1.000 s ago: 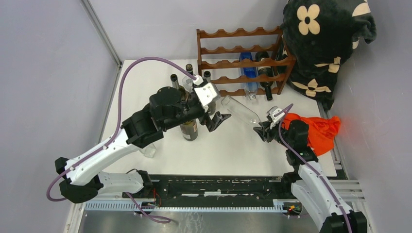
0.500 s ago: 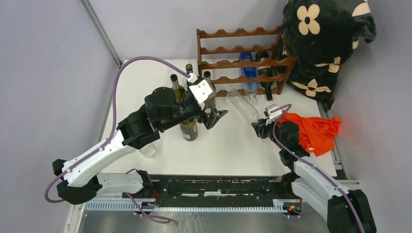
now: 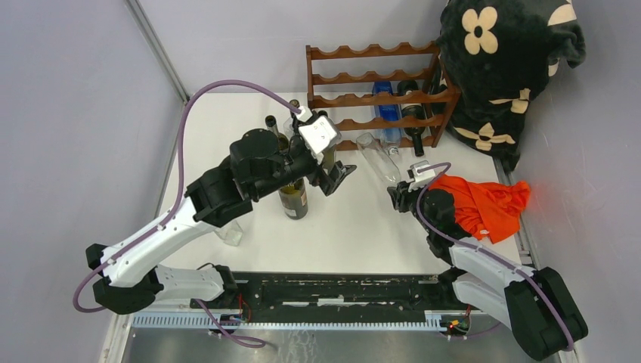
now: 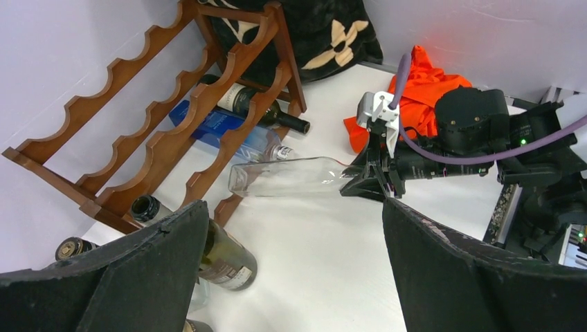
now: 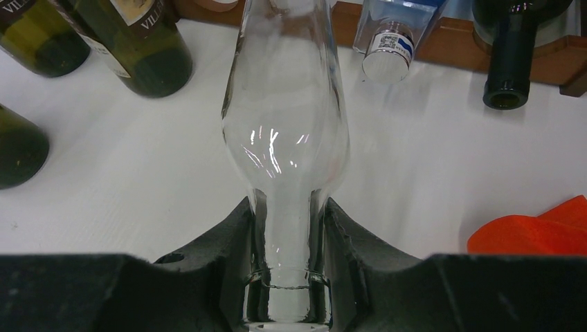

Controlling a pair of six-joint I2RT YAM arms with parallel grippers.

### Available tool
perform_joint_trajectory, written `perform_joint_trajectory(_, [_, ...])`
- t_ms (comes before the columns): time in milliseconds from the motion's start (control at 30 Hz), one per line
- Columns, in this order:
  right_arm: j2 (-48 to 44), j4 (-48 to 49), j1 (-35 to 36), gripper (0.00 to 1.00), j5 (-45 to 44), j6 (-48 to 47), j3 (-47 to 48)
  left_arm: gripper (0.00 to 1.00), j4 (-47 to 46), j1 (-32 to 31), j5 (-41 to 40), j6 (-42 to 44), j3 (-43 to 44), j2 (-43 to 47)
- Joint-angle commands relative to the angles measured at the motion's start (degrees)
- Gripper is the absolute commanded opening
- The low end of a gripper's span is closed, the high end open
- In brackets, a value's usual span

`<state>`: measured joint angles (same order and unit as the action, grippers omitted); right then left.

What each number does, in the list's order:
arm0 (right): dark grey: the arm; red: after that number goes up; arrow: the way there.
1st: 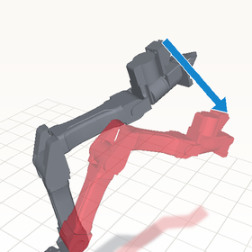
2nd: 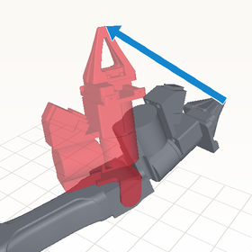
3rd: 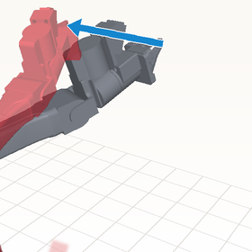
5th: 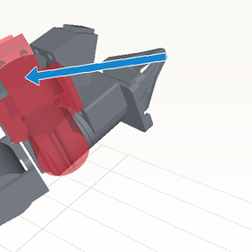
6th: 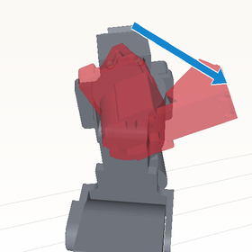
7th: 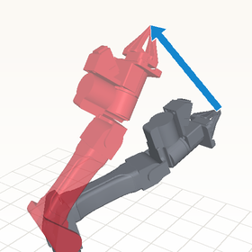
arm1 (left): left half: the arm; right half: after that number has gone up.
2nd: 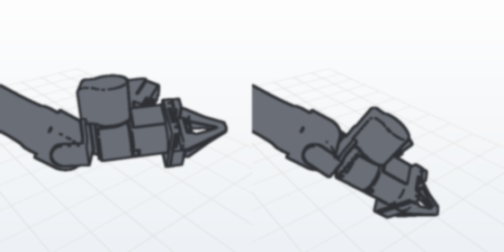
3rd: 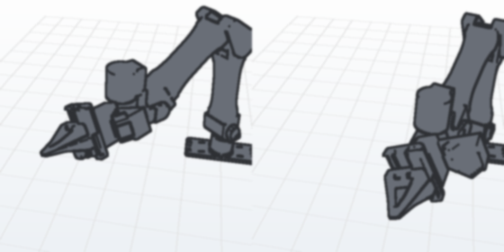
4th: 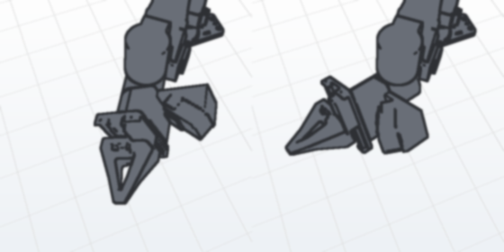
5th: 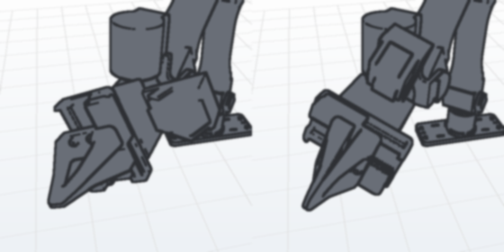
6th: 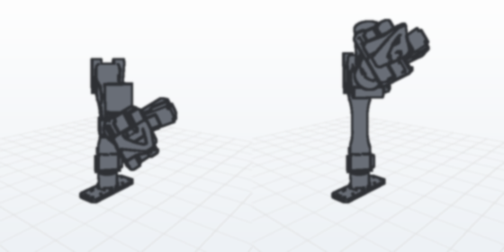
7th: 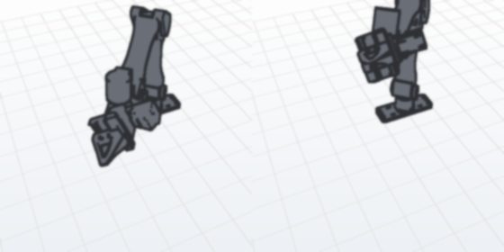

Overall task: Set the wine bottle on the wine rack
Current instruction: Place the wine bottle in the wine rack.

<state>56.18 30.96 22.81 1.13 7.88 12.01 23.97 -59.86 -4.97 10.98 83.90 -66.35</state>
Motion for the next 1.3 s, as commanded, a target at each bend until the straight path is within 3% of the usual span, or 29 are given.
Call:
perform_joint_trajectory(0, [0.90,13.50,1.47,0.00,-4.91,2.79,1.09,1.00,-1.93,0.05,-1.37,0.05,4.17,-1.22])
perform_joint_trajectory(567, [13.70,21.19,7.47,0.00,-13.68,5.33,6.78,1.00,-1.87,2.09,-2.71,6.04,12.08,-6.41])
perform_joint_trajectory(1267, [39.43,36.84,9.62,0.00,-21.35,6.30,20.07,1.00,-7.38,21.07,10.65,8.62,21.48,-20.39])
